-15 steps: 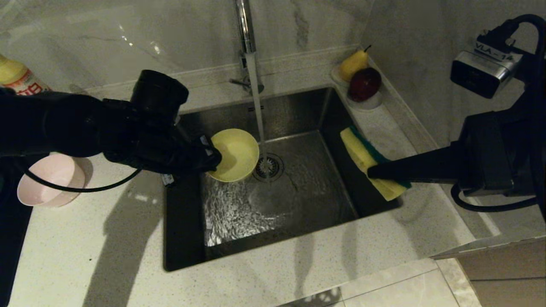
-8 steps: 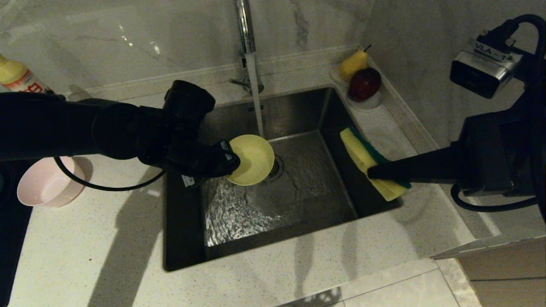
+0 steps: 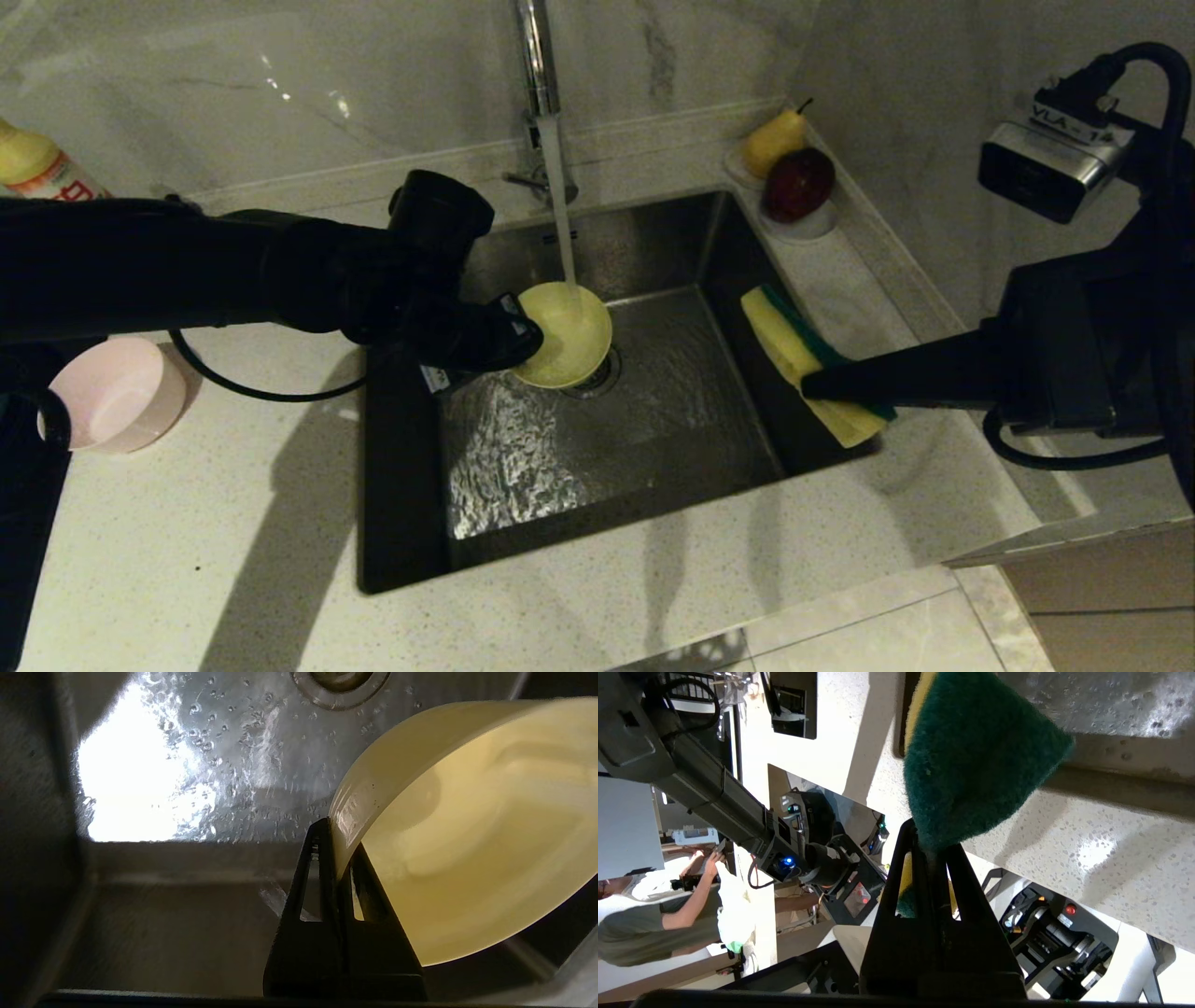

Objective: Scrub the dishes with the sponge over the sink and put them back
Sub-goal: Wash the bowl

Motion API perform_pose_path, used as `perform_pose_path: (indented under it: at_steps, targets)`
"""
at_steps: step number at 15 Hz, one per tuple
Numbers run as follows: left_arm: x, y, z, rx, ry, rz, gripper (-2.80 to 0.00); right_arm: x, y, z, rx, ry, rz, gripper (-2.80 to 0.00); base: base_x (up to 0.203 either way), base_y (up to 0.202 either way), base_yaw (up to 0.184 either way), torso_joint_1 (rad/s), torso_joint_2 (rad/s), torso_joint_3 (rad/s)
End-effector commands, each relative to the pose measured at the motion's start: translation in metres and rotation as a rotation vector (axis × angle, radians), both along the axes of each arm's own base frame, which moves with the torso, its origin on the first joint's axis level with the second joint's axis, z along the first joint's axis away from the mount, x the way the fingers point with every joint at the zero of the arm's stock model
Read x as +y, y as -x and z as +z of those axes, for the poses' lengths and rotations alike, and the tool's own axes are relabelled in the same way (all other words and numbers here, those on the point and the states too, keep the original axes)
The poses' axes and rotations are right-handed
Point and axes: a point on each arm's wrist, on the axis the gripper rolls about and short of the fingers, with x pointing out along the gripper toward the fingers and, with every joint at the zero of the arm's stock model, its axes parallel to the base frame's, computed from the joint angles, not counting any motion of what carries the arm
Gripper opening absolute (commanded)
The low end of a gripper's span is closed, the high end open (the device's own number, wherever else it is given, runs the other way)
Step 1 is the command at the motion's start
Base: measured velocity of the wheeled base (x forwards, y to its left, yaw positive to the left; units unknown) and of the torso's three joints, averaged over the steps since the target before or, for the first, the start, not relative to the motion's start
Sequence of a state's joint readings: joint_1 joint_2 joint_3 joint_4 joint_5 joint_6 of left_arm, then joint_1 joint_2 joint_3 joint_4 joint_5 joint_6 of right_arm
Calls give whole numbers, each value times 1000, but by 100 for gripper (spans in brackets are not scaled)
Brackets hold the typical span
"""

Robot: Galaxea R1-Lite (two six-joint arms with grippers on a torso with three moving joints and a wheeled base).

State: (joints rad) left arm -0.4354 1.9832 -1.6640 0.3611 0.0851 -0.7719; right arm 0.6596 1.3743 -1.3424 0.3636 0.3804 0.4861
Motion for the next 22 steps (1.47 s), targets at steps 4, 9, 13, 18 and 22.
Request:
perform_pose_path:
  at_steps: [4, 9, 13, 18, 22]
  targets:
    - [-4, -8, -5, 10, 5, 8, -280, 1, -2, -2, 1, 9, 6, -280, 0, 0, 0, 0, 0, 0]
    - [1, 5, 7, 13, 8, 7, -280, 0, 0, -1, -1, 6, 6, -280, 0, 0, 0, 0, 0, 0]
    - [8, 20, 17, 6, 5, 5, -280, -2, 2, 1, -10, -1, 6, -280, 0, 0, 0, 0, 0, 0]
    - [26, 48, 45, -187, -76, 66, -280, -1, 2, 3, -14, -3, 7, -280, 0, 0, 0, 0, 0, 0]
    - [33, 52, 46, -388, -198, 83, -280, 1, 0, 1, -9, 2, 8, -280, 0, 0, 0, 0, 0, 0]
